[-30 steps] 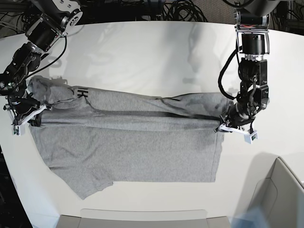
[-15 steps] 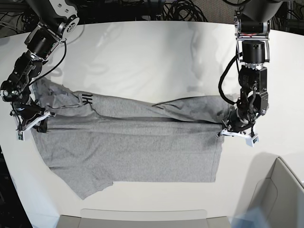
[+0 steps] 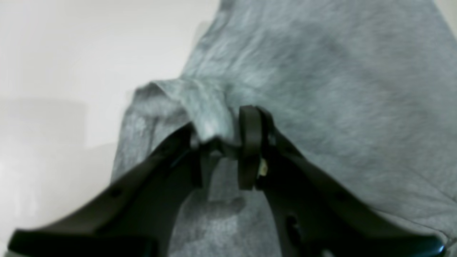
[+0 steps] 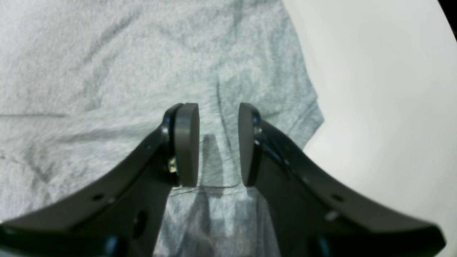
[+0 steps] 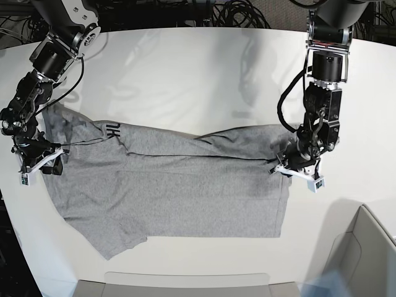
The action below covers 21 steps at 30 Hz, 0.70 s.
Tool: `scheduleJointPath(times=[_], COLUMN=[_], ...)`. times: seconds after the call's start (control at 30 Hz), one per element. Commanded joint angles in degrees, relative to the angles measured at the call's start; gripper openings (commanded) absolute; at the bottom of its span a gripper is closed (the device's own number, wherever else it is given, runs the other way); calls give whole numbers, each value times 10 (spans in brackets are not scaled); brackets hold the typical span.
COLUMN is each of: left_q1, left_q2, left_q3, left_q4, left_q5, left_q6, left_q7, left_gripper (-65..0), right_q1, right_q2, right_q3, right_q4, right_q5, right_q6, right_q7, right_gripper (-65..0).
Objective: Fold the T-shirt properly
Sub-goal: 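Lower the folded edge onto the shirt and open both grippers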
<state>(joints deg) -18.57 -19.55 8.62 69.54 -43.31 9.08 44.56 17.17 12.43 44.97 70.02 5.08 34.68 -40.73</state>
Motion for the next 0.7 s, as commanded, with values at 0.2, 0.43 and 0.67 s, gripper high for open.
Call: scheduleJointPath(times=[0.2, 0.43, 0.67], left_q1=[16, 101, 163], left_q2=[-11, -17, -18], left_q3=[-48, -102, -113], left_q4=[95, 221, 291], left_q5=[0, 0, 0], left_q6=[-3, -7, -7], left_q7=[-7, 39, 71], left_gripper=[-501, -502, -502], right_q1=[-6, -89, -160], right_q2=[37, 6, -19], right_q3=[6, 62, 176], right_q4=[60, 176, 191], right_q5=[101, 114, 189], right_q6=[-3, -3, 3], right_q7=[10, 9, -98], right_gripper=[-458, -458, -459])
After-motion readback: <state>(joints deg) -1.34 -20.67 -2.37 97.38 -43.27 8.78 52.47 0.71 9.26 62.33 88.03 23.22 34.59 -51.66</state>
